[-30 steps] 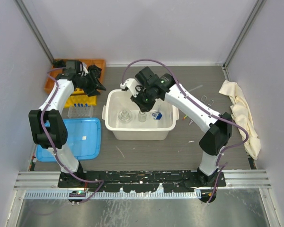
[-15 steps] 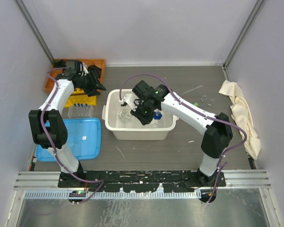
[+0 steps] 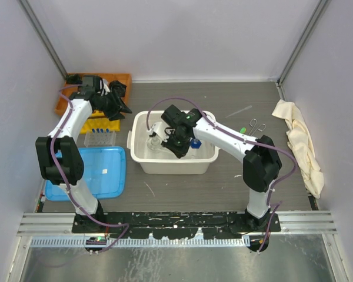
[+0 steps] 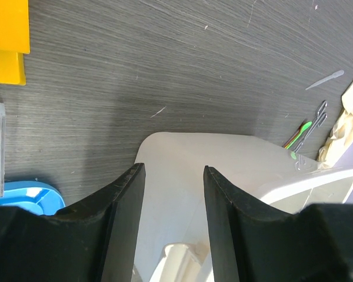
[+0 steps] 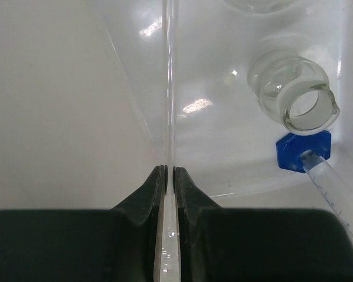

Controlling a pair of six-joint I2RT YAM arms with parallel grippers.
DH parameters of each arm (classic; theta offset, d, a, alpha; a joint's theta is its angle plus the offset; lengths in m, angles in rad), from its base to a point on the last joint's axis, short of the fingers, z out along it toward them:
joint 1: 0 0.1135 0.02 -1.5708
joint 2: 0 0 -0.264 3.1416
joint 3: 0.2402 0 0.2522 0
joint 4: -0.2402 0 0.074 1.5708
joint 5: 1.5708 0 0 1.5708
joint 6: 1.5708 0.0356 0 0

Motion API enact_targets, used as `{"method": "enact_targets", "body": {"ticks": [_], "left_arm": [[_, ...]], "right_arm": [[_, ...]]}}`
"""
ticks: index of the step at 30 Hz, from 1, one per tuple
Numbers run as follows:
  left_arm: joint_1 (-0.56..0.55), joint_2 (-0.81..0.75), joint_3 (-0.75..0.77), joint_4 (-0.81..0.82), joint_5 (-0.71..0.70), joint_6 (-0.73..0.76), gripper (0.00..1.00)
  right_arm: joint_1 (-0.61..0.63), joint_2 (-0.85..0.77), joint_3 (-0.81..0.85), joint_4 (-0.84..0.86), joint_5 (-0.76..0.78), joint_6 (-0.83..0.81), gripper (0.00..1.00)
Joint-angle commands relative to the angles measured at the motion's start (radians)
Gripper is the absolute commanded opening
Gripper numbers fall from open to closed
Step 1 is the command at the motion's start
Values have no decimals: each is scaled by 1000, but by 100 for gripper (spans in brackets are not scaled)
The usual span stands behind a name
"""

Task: Organize the chemistry lab equipment
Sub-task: Place the chemistry item in the storage box.

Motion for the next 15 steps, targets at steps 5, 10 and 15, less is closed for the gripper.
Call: {"method": "enact_targets", "body": {"ticks": [5,10,15], "left_arm": [[5,-59,8,-9,-5,28,46],[5,-55,14,-18,-9,36,46],[5,-50,19,-22,-2,35,46]], "right_arm": [[-1,49,15,48,65,-2,1],[-1,72,1,61,74,8,1],[-1,86,-30,80,103,13,1]]}}
